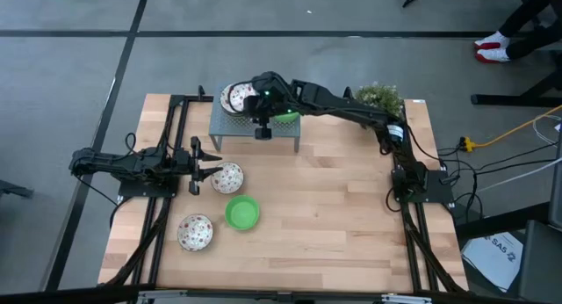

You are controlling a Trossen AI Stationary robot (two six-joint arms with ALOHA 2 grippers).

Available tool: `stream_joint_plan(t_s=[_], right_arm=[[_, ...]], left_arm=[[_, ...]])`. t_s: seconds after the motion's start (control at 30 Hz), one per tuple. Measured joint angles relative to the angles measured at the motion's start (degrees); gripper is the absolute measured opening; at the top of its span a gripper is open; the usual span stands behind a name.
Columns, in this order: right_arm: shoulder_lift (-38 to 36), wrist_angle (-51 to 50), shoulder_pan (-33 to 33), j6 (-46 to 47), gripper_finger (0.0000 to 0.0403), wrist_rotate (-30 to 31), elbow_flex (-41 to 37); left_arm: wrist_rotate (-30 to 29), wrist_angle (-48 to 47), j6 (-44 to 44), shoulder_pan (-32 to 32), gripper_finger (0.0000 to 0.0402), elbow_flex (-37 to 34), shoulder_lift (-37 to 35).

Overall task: Pick & Place Mini bowls
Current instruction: Stack the green bowl on the green bowl on the shelf

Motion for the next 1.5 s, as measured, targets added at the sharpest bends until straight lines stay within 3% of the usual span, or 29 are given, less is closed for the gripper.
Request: stream_joint_plan(t_s=[0.33, 0.7, 1.0, 1.2, 1.5], right_arm=[[-0.02, -0.3, 2.95, 4.55, 0.0056, 6.09, -0.61], [0.01, -2.76, 3.4, 13.52, 0.0056, 6.26, -7.03], [0.0, -1.58, 4.8, 14.89, 0.0063, 5.08, -6.99], [0.0, -2.01, 5.55, 20.64, 0.0122, 3.61, -7.02], [0.0, -2.12, 7.05, 21.21, 0.0228, 3.77, -7.0]], left_arm=[[0.0, 0.0, 0.0, 0.0, 0.0143, 0.02, 0.0], [0.0, 0.0, 0.0, 0.0, 0.0143, 0.02, 0.0], [0.0, 0.0, 0.0, 0.0, 0.0143, 0.0, 0.0], [-0.02, 0.0, 0.0, -0.02, 0.0143, 0.02, -0.02], [0.0, 0.0, 0.0, -0.01, 0.0143, 0.01, 0.0]])
